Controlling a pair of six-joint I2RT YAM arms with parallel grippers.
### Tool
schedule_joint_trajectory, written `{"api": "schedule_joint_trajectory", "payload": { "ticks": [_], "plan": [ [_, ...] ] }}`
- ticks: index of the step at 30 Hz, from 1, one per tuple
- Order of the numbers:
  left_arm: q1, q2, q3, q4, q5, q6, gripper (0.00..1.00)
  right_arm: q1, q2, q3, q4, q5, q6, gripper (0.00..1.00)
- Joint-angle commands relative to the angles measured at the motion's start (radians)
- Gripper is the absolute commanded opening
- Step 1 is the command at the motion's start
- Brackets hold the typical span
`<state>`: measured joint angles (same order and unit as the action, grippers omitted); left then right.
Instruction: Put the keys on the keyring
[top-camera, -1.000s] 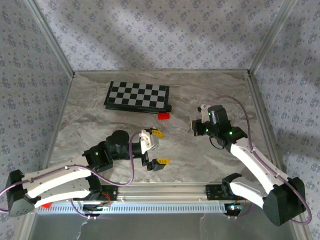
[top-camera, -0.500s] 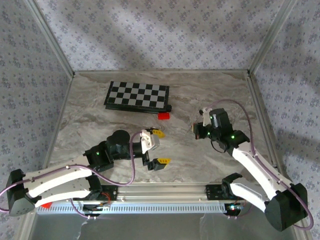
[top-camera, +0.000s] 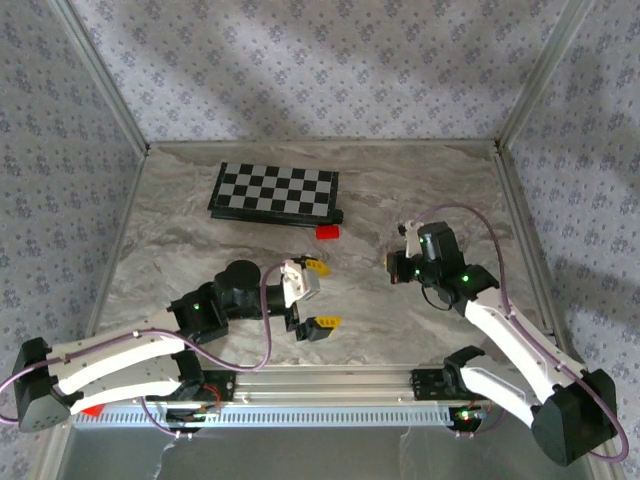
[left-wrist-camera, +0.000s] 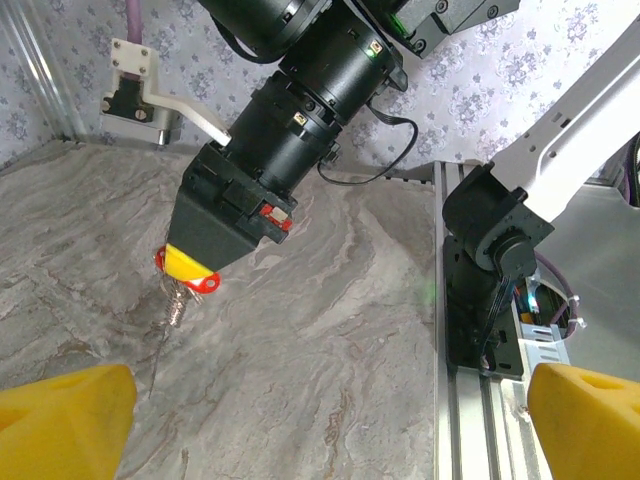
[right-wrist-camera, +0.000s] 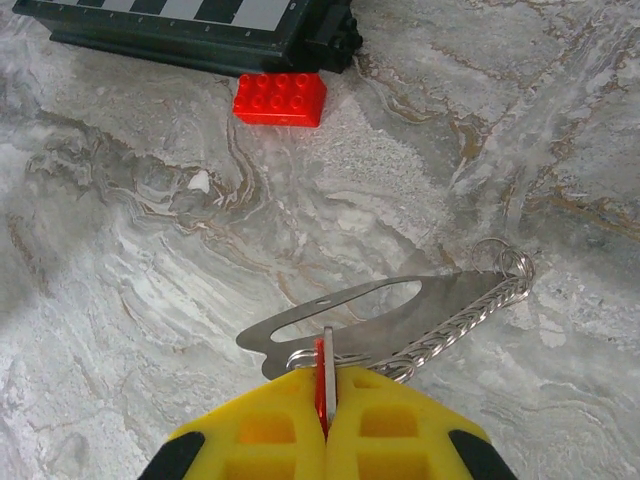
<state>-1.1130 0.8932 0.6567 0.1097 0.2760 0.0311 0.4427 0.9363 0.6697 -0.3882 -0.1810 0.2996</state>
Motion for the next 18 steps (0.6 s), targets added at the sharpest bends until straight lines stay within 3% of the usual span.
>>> {"api": "schedule_joint_trajectory", "payload": {
  "ticks": [1,18],
  "plan": [
    [-0.004,0.003,0.003,0.042,0.023,-0.019,1.0,0.011,-0.017,-0.014,-0.015,-0.008,0.024,0.0],
    [-0.004,-0.007,-0.012,0.048,0.023,-0.028,1.0,0.043,-0.038,-0.055,0.0,0.003,0.06,0.0]
  ]
}}
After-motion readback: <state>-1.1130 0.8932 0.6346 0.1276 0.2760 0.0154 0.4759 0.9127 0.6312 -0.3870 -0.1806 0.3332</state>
